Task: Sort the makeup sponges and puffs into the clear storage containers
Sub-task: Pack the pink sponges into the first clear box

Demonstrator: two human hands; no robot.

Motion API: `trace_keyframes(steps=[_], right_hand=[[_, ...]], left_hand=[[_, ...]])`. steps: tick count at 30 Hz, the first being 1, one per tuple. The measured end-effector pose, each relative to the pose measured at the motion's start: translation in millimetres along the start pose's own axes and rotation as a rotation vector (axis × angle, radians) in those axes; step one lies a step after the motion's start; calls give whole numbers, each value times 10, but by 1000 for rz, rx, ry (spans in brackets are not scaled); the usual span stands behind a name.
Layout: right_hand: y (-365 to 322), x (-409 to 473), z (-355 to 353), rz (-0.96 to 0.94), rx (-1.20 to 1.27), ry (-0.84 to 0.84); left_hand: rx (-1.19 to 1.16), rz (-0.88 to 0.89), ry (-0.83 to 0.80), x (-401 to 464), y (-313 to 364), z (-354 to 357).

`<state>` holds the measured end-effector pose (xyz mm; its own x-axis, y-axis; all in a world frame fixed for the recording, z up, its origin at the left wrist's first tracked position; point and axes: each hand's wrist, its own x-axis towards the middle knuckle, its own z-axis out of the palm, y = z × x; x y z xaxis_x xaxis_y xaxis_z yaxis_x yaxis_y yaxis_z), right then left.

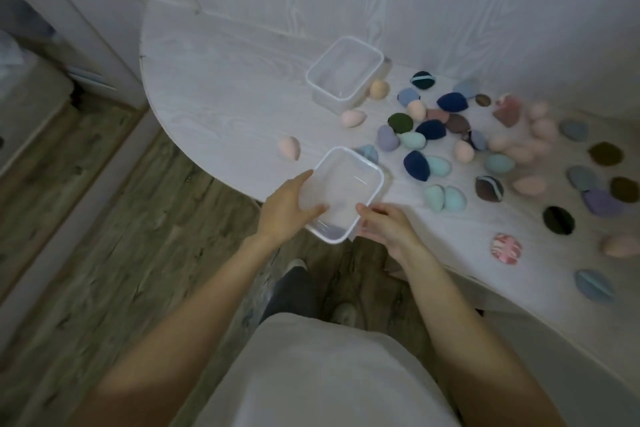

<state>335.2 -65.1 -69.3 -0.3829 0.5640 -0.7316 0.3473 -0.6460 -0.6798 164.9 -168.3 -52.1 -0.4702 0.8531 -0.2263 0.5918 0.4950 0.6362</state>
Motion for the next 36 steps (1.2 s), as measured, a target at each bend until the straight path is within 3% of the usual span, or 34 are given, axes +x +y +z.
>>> trace_keyframes(steps=[2,4,6,9,13,19,23,25,30,33,36], right_hand=[[-5,-21,37,-49,-27,77],[-33,-21,74,-204,-226,232],[-40,-31,87,-298,-347,314],[-14,-16,-9,-262,-235,283],[-109,-24,-285,-349,-209,299],[-226,-13,-187,-466,-438,-31],[-232,-17,-20,-437,-206,-73],[-237,7,16,-436,-182,-94],[-206,96,83,-414,-305,24],[-177,148,104,-474,-553,132],[-192,180,162,-415,-537,154]], left_hand=[[201,51,-98,-79,79,109],[363,61,-129,-133,151,208],[420,66,-104,-154,192,279],[383,68,-69,-138,180,300],[275,74,-143,-130,100,203],[74,147,-229,-180,-182,4],[-84,109,-69,-286,-238,-28],[-278,49,43,-310,-238,-27],[-870,-302,334,-208,-167,-135],[-891,-431,303,-75,-189,-292],[-880,-466,336,63,-291,-389]])
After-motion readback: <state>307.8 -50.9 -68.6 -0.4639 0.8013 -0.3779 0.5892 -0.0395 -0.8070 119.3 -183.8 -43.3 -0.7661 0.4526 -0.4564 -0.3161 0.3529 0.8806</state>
